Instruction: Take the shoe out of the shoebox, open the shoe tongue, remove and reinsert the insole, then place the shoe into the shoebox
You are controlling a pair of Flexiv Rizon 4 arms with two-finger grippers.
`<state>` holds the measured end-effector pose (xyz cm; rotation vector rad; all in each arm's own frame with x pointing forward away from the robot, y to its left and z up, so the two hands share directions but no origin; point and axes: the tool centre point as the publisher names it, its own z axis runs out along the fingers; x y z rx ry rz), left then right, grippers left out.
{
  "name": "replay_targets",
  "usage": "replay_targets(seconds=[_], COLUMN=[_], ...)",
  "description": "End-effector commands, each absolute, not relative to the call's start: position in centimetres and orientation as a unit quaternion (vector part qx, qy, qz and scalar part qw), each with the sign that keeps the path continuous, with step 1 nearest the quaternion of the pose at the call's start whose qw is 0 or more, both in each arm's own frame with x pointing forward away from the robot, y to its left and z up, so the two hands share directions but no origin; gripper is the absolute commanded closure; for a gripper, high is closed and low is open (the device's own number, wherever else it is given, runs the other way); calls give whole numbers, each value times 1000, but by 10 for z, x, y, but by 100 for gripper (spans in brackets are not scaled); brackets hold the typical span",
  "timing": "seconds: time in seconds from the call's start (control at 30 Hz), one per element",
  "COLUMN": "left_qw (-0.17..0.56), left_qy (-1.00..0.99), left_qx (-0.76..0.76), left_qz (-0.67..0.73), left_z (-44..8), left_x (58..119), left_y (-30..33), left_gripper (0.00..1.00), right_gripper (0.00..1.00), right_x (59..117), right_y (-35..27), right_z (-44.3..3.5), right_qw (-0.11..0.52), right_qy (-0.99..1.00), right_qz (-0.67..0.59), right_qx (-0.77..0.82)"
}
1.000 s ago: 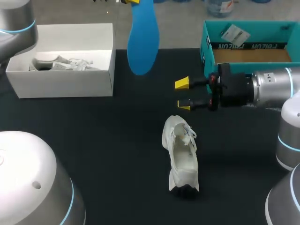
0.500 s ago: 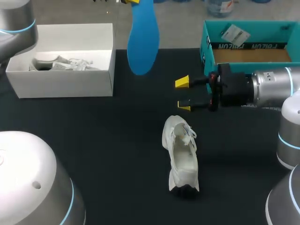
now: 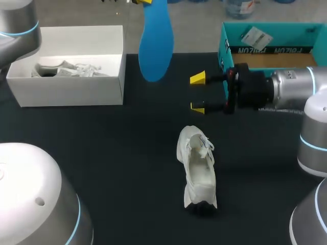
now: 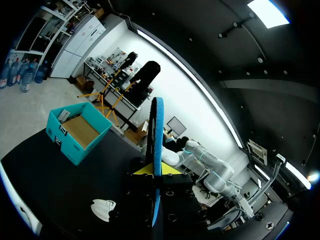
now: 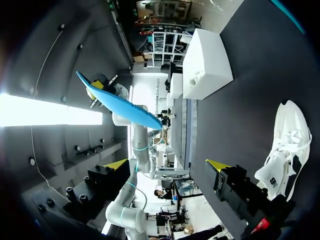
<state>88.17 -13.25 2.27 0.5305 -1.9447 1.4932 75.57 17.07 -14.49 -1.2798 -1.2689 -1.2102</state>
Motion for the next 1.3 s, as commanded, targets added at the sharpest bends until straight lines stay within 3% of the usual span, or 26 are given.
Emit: replay_targets(seconds=[0.03,0.8,1.0,1.3], left_qw=[310,310,194,84], left_qy=[-736,-736,-729,-696], left_qx=[201,201,134,73], left_qz=[567,567,643,710], left_z=[22,22,7,-25], left_x=[880,880,860,828], left_y=[-133,-133,-103,-84], left_gripper=[100,100,100,100], right_gripper=[0,0,0,0], right_x=[764,775,775,775], right_y=[174,178,178,178], right_z=[-143,-136,-136,-136], right_qw=[478,499,499,499], right_qy=[-510,-500,-500,-500], right_qz=[-486,-466,-466,-466], right_qx=[-524,-532,-532,-532])
